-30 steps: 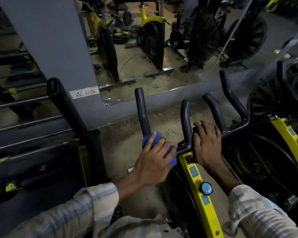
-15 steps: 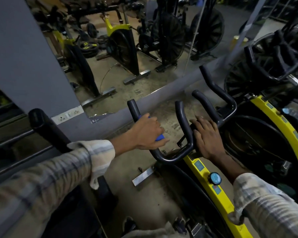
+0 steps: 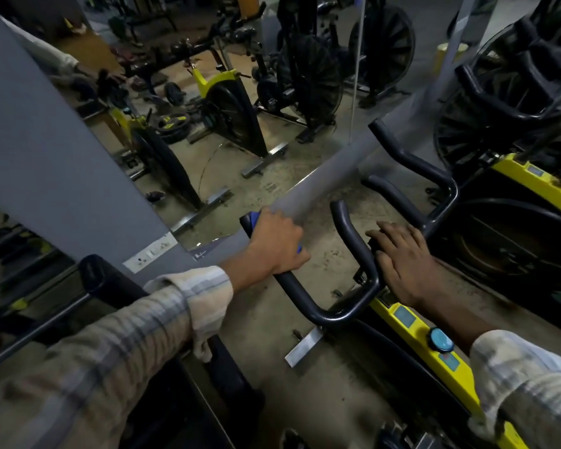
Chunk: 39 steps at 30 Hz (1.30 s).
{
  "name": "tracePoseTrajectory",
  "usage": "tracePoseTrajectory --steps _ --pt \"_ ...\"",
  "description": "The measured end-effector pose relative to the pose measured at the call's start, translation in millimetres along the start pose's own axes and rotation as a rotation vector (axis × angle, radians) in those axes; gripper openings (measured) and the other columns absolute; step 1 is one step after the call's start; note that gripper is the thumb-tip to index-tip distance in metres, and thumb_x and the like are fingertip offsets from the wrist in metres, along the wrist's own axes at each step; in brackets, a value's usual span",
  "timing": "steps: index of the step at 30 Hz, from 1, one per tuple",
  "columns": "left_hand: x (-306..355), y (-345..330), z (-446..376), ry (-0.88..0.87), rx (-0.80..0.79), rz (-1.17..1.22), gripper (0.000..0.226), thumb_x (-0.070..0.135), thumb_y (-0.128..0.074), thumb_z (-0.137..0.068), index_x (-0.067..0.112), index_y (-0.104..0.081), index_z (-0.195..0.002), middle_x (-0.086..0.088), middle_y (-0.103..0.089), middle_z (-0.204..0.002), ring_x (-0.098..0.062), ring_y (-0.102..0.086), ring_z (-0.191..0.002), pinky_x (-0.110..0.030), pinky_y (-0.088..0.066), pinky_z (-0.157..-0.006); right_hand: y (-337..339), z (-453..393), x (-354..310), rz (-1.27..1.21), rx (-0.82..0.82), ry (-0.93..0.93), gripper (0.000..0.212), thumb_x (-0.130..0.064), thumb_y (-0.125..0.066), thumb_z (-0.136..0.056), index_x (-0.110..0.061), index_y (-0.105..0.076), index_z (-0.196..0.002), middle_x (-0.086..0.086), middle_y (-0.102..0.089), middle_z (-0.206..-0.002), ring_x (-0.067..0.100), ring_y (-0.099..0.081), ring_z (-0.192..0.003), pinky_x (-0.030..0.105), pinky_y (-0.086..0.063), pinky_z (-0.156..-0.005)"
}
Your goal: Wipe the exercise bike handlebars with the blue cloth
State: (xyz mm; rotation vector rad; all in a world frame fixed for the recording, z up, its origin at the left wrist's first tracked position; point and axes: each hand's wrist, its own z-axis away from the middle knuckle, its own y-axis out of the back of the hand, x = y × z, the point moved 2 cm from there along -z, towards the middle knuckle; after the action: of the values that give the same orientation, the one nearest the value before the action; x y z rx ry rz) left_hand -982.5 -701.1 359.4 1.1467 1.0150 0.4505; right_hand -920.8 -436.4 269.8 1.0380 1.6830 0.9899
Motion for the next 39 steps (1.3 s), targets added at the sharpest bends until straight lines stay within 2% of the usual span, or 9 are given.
tracePoseTrajectory --steps 3,5,8,10,18,22,27,35,39 --pt "6.5 2.9 -4.0 -0.044 -0.107 -0.053 0.045 0.057 -0.041 -0.099 0.018 -0.049 -0.077 -0.009 -0.07 -0.093 -0.026 -0.052 -0.078 -0.044 -0.039 -0.085 -2.0 -0.4 0.0 -0.024 0.002 -0.01 0.047 -0.034 -0.031 -0.104 -0.024 -0.057 -0.142 0.008 -0.051 -0.156 0.028 -0.042 -0.149 0.052 -0.02 -0.128" --pt "10.2 -6.2 3.9 -0.061 -0.114 -0.02 0.052 0.059 -0.036 -0.097 0.015 -0.06 -0.081 -0.008 -0.07 -0.093 -0.027 -0.053 -0.082 -0.044 -0.036 -0.084 -3.8 -0.2 1.7 -0.043 0.007 -0.022 0.047 -0.036 -0.031 -0.104 -0.025 -0.057 -0.142 0.007 -0.05 -0.158 0.028 -0.042 -0.15 0.051 -0.017 -0.129" --pt "20.6 -23.6 23.6 -0.057 0.068 0.121 0.067 0.065 -0.031 -0.088 0.013 -0.073 -0.092 -0.007 -0.07 -0.094 -0.029 -0.061 -0.097 -0.053 -0.04 -0.101 -4.6 -0.3 2.0 -0.071 0.027 -0.03 0.048 -0.037 -0.031 -0.104 -0.024 -0.059 -0.141 0.007 -0.051 -0.157 0.027 -0.041 -0.151 0.052 -0.017 -0.13" --pt "34.6 -33.3 35.7 -0.019 0.171 0.259 0.06 0.066 -0.043 -0.087 0.014 -0.072 -0.092 -0.005 -0.069 -0.092 -0.027 -0.063 -0.097 -0.058 -0.041 -0.107 -5.4 -0.1 1.0 -0.086 0.038 -0.032 0.049 -0.037 -0.031 -0.103 -0.023 -0.06 -0.139 0.008 -0.053 -0.156 0.028 -0.042 -0.15 0.055 -0.018 -0.129" --pt "139.4 -25.3 79.3 0.363 0.455 0.618 0.042 0.058 -0.066 -0.093 0.016 -0.069 -0.088 0.001 -0.065 -0.088 -0.022 -0.06 -0.093 -0.05 -0.04 -0.114 -7.1 -0.5 3.1 -0.073 0.045 -0.022 0.048 -0.035 -0.033 -0.104 -0.019 -0.062 -0.139 0.011 -0.054 -0.156 0.029 -0.043 -0.15 0.056 -0.019 -0.13" --pt "185.9 -7.3 79.1 0.587 0.349 0.561 0.046 0.062 -0.051 -0.102 0.02 -0.067 -0.097 0.001 -0.065 -0.097 -0.022 -0.057 -0.1 -0.05 -0.037 -0.117 -7.4 -0.8 3.3 -0.049 0.068 0.0 0.046 -0.032 -0.034 -0.103 -0.017 -0.063 -0.135 0.011 -0.056 -0.153 0.029 -0.045 -0.148 0.055 -0.02 -0.129" --pt "198.2 25.8 34.8 0.777 0.05 0.633 0.056 0.062 -0.031 -0.109 0.018 -0.066 -0.105 -0.006 -0.069 -0.105 -0.03 -0.061 -0.103 -0.052 -0.043 -0.1 -5.9 -0.3 4.2 -0.026 0.065 0.016 0.046 -0.031 -0.033 -0.103 -0.016 -0.062 -0.136 0.011 -0.055 -0.154 0.029 -0.044 -0.149 0.054 -0.021 -0.129" --pt "193.6 20.0 50.4 0.694 0.096 0.515 0.046 0.052 -0.03 -0.105 0.02 -0.063 -0.106 -0.004 -0.066 -0.1 -0.026 -0.06 -0.093 -0.048 -0.044 -0.09 -1.0 -0.3 11.0 -0.001 0.028 0.082 0.051 -0.033 -0.033 -0.103 -0.015 -0.058 -0.143 0.014 -0.053 -0.156 0.031 -0.044 -0.148 0.052 -0.024 -0.129" --pt "224.8 18.2 47.1 0.612 0.105 0.481 0.052 0.046 -0.038 -0.1 0.011 -0.056 -0.134 -0.011 -0.062 -0.121 -0.03 -0.057 -0.109 -0.056 -0.044 -0.103 -0.9 -0.9 12.5 0.01 0.025 0.101 0.051 -0.032 -0.033 -0.103 -0.013 -0.057 -0.143 0.016 -0.053 -0.155 0.033 -0.046 -0.146 0.051 -0.027 -0.126"
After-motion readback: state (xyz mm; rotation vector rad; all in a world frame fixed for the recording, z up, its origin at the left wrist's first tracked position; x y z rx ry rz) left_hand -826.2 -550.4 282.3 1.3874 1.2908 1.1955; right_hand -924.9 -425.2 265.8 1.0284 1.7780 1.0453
